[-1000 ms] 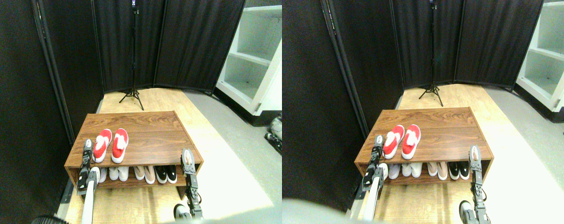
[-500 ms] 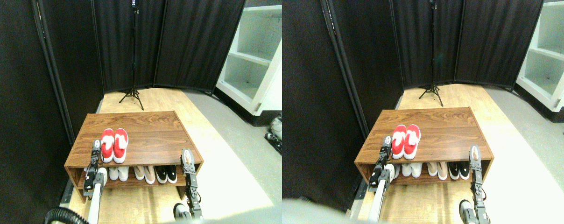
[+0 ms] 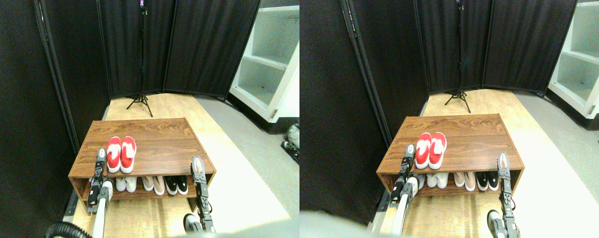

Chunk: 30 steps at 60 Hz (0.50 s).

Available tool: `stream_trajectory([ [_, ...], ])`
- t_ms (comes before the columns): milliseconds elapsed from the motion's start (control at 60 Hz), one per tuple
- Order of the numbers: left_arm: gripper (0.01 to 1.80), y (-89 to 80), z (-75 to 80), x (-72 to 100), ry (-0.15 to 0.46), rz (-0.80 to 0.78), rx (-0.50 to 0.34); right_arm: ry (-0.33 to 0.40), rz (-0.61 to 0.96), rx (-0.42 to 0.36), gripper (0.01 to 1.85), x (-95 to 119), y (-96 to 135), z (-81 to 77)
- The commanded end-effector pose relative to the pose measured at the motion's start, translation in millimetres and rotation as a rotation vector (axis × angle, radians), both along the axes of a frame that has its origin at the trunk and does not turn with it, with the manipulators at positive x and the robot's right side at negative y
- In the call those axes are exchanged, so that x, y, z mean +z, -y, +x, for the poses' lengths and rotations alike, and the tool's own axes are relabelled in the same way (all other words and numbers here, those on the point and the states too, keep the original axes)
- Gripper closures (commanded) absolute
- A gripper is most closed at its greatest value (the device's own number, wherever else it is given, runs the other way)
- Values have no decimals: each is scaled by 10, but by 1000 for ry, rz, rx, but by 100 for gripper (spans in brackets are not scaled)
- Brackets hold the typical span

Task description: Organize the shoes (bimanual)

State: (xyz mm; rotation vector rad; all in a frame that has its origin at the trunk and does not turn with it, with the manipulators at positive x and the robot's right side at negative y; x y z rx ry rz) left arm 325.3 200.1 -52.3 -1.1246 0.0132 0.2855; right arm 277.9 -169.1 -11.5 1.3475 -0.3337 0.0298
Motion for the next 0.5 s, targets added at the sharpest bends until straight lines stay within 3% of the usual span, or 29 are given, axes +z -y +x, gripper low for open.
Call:
stream_trajectory([
  [17, 180, -312, 24, 111, 154, 85, 40, 22, -19, -10, 185, 42, -15, 1],
  [50, 180, -340, 18, 124, 162, 92, 41, 23, -20, -9, 185, 41, -13, 0],
  [100, 180, -515, -33, 204, 212, 155, 40, 25, -13, -5, 185, 32, 2, 0],
  [233, 180, -802, -232, 393, 254, 177, 66, 11, -5, -10, 185, 47, 9, 2],
  [350, 180, -892, -379, 452, 258, 149, 59, 19, 2, 2, 185, 42, -3, 21],
  [500, 180, -833, -597, 525, 247, 148, 60, 17, 9, 6, 185, 53, -23, 40],
])
